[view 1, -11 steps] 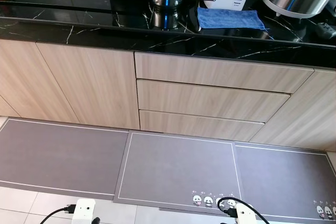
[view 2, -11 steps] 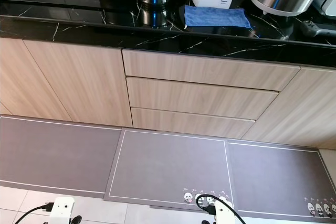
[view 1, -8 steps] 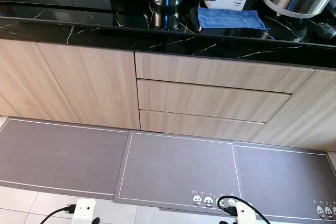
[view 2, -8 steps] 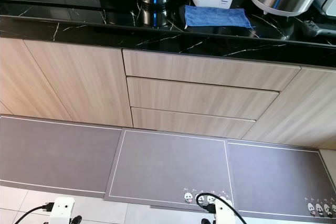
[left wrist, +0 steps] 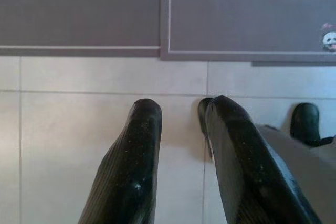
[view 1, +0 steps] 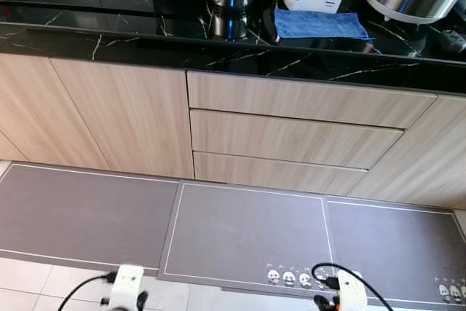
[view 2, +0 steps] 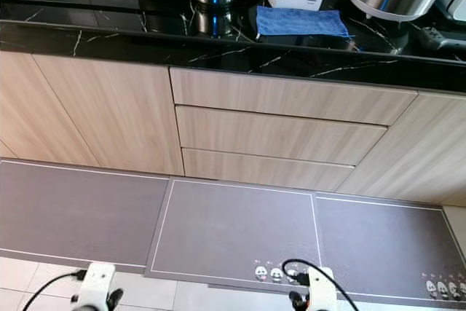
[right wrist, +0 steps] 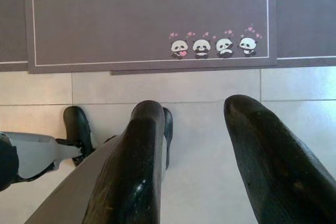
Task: Kitchen organization
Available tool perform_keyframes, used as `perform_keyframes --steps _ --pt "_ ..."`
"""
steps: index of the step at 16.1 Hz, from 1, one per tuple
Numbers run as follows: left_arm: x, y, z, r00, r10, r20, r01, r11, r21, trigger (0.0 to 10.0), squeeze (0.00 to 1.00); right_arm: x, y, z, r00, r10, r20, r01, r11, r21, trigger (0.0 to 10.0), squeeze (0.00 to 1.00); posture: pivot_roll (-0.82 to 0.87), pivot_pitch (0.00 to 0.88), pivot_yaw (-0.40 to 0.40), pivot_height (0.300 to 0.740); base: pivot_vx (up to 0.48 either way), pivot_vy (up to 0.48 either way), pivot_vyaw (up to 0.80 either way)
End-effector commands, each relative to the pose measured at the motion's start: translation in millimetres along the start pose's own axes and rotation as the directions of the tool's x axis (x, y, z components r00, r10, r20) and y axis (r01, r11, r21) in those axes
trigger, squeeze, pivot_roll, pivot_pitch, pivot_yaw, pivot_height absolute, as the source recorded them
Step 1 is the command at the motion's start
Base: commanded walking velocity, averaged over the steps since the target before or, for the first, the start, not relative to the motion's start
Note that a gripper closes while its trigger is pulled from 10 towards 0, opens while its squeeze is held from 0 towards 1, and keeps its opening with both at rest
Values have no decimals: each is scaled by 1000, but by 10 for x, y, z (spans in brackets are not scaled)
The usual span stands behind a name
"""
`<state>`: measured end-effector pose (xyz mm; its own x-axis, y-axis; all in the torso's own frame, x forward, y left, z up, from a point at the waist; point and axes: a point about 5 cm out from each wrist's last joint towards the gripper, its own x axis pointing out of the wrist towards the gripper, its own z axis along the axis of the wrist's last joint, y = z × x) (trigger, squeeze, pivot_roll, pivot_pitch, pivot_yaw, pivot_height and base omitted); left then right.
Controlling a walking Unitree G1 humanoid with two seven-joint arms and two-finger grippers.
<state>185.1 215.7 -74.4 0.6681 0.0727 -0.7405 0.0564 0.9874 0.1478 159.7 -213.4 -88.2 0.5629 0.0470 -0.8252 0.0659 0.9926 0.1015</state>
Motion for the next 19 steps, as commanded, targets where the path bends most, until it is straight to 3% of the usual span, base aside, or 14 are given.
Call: perform_keyframes --steps 1,6,8,10,12,14,16,19 --pt "-3 -43 -40 1000 -1 -20 1 1000 3 10000 0 -16 -66 18 1000 -14 12 14 1000 7 10000 0 45 68 -89 740 0 0 0" --pt "37 -176 82 998 -59 7 58 996 64 10000 0 -42 -188 104 998 -41 56 39 999 33 10000 0 17 55 -40 740 0 0 0" --pt "45 -141 120 996 -85 7 84 989 120 10000 0 -36 -179 99 996 -62 63 57 995 76 10000 0 -3 43 10 740 0 0 0" --pt "54 -37 179 997 -70 18 67 989 133 10000 0 -18 -122 80 997 -63 52 58 994 97 10000 0 -2 40 12 740 0 0 0" --pt "70 80 275 999 -28 38 24 994 108 10000 0 13 -20 71 999 -39 31 37 996 79 10000 0 2 41 -23 740 0 0 0" --pt "69 100 275 999 6 43 -8 998 59 10000 0 13 -28 58 999 -48 13 46 995 87 10000 0 22 30 -47 740 0 0 0" --pt "58 30 211 999 15 41 -14 1000 -3 10000 0 30 33 70 999 -46 21 44 996 74 10000 0 59 23 -54 740 0 0 0" --pt "7 39 20 1000 17 -4 -17 1000 -13 10000 0 35 59 88 999 -25 37 22 997 76 10000 0 67 20 -58 740 0 0 0"
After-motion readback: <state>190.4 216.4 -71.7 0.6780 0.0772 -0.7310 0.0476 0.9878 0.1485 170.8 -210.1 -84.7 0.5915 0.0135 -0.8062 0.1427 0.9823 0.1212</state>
